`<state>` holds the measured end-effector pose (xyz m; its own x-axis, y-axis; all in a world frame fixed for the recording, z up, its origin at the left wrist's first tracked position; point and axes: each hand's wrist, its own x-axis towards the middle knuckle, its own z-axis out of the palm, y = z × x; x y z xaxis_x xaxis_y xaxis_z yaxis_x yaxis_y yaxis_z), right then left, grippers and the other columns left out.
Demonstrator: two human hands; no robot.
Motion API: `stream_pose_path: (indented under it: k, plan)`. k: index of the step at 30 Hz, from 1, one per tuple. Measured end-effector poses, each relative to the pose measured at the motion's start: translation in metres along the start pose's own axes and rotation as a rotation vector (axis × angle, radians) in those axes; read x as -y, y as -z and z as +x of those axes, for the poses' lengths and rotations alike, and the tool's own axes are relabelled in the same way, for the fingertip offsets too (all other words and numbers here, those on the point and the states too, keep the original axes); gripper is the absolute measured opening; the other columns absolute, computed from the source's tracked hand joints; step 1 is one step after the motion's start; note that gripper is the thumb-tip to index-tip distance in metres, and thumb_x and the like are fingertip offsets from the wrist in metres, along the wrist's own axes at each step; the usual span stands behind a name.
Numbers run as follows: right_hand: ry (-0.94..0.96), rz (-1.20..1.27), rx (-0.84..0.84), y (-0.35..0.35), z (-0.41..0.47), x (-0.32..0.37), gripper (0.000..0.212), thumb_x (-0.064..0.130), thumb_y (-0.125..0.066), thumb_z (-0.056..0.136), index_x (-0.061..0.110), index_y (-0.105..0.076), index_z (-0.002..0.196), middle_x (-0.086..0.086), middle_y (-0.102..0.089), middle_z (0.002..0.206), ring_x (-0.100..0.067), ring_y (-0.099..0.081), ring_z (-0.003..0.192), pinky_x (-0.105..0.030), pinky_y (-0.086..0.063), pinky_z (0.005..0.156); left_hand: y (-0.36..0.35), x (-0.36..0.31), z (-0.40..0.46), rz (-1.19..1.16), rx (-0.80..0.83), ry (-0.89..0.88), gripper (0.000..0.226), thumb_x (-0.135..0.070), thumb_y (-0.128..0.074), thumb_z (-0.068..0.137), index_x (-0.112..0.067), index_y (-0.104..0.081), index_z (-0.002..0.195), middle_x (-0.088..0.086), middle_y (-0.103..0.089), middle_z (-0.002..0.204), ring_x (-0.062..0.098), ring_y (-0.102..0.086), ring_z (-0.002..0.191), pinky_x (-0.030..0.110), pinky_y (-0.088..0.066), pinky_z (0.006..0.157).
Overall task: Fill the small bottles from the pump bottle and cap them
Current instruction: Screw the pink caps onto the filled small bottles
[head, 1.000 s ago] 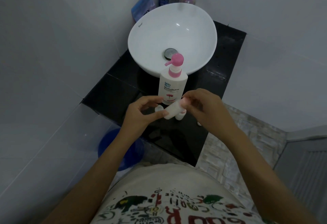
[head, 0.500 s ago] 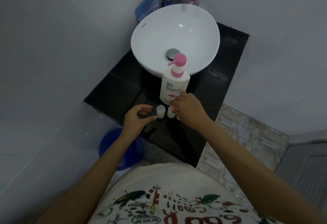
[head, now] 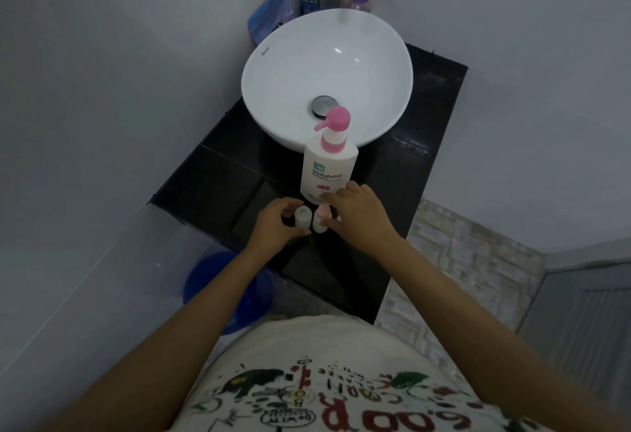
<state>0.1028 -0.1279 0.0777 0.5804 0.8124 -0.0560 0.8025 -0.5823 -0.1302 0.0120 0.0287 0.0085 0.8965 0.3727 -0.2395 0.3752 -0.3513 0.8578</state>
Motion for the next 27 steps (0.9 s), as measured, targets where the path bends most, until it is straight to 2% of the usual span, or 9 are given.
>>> stream_pose_path:
  k: [3, 5, 7, 10, 13, 16, 19, 24, 27]
  plan:
    - [-0.099, 0.082, -0.192, 0.005, -0.013, -0.011, 0.041, 0.038, -0.064, 0.084, 0.015, -0.063, 0.117, -0.006, -0.067, 0.098, -0.024, -0.055, 0.092, -0.031, -0.034, 0.074, -0.003, -0.002, 0.001, 0.000, 0.000, -0.008, 0.044, -0.010, -0.084, 0.066, -0.014, -0.066, 0.106, 0.005, -0.065, 0.109, 0.016, -0.061, 0.100, 0.029, -0.051, 0.089]
    - [-0.225, 0.152, -0.248, 0.005, -0.025, -0.026, 0.039, 0.038, -0.065, 0.083, 0.016, -0.064, 0.115, -0.004, -0.066, 0.098, -0.021, -0.056, 0.093, -0.030, -0.038, 0.076, -0.004, -0.004, 0.002, -0.007, -0.004, -0.002, 0.037, -0.010, -0.082, 0.069, -0.015, -0.066, 0.103, 0.004, -0.066, 0.108, 0.015, -0.061, 0.100, 0.022, -0.048, 0.085]
    - [-0.352, 0.225, -0.197, 0.001, -0.037, -0.041, 0.039, 0.038, -0.065, 0.084, 0.016, -0.063, 0.116, -0.004, -0.065, 0.104, -0.021, -0.055, 0.099, -0.032, -0.042, 0.082, -0.003, -0.005, 0.002, -0.024, -0.012, 0.013, 0.037, -0.011, -0.080, 0.071, -0.016, -0.066, 0.105, 0.003, -0.065, 0.111, 0.013, -0.060, 0.103, 0.017, -0.044, 0.084]
    - [-0.479, 0.228, -0.033, -0.014, -0.049, -0.056, 0.042, 0.037, -0.064, 0.085, 0.015, -0.060, 0.120, -0.007, -0.061, 0.112, -0.022, -0.056, 0.105, -0.034, -0.048, 0.084, 0.003, -0.008, -0.002, -0.070, -0.036, 0.022, 0.040, -0.011, -0.080, 0.072, -0.017, -0.065, 0.109, 0.001, -0.064, 0.115, 0.013, -0.060, 0.105, 0.019, -0.045, 0.088]
    - [-0.518, 0.214, 0.105, -0.030, -0.056, -0.062, 0.042, 0.036, -0.065, 0.084, 0.013, -0.059, 0.118, -0.008, -0.059, 0.113, -0.025, -0.057, 0.103, -0.035, -0.049, 0.081, 0.010, -0.018, -0.009, -0.107, -0.082, 0.026, 0.042, -0.008, -0.078, 0.073, -0.017, -0.062, 0.111, -0.007, -0.063, 0.110, 0.004, -0.059, 0.101, 0.012, -0.043, 0.083]
    - [-0.555, 0.213, 0.168, -0.039, -0.059, -0.064, 0.034, 0.033, -0.064, 0.084, 0.011, -0.060, 0.110, -0.010, -0.058, 0.108, -0.027, -0.057, 0.096, -0.035, -0.049, 0.075, 0.015, -0.028, -0.018, -0.194, -0.133, 0.036, 0.043, -0.004, -0.077, 0.072, -0.016, -0.057, 0.108, -0.017, -0.059, 0.101, -0.008, -0.057, 0.093, 0.005, -0.045, 0.074]
    - [-0.582, 0.217, 0.233, -0.046, -0.059, -0.066, 0.026, 0.026, -0.061, 0.087, 0.007, -0.058, 0.104, -0.013, -0.057, 0.107, -0.029, -0.058, 0.093, -0.034, -0.047, 0.073, 0.018, -0.035, -0.026, -0.256, -0.152, 0.031, 0.043, -0.004, -0.078, 0.072, -0.012, -0.057, 0.109, -0.013, -0.061, 0.103, -0.004, -0.059, 0.097, 0.010, -0.047, 0.079]
    - [-0.633, 0.311, 0.238, -0.049, -0.058, -0.063, 0.018, 0.018, -0.050, 0.092, 0.004, -0.059, 0.098, -0.015, -0.058, 0.104, -0.027, -0.058, 0.088, -0.033, -0.046, 0.071, 0.023, -0.048, -0.039, -0.375, -0.126, 0.010, 0.041, -0.002, -0.073, 0.076, -0.016, -0.058, 0.111, -0.009, -0.064, 0.105, 0.002, -0.063, 0.096, 0.012, -0.052, 0.078]
    - [-0.692, 0.476, 0.123, -0.033, -0.058, -0.059, 0.017, 0.022, -0.055, 0.092, 0.008, -0.061, 0.098, -0.012, -0.062, 0.099, -0.022, -0.059, 0.082, -0.030, -0.046, 0.068, 0.026, -0.058, -0.046, -0.391, -0.101, -0.016, 0.040, -0.001, -0.071, 0.079, -0.017, -0.058, 0.113, -0.009, -0.064, 0.104, -0.004, -0.063, 0.091, 0.010, -0.051, 0.076]
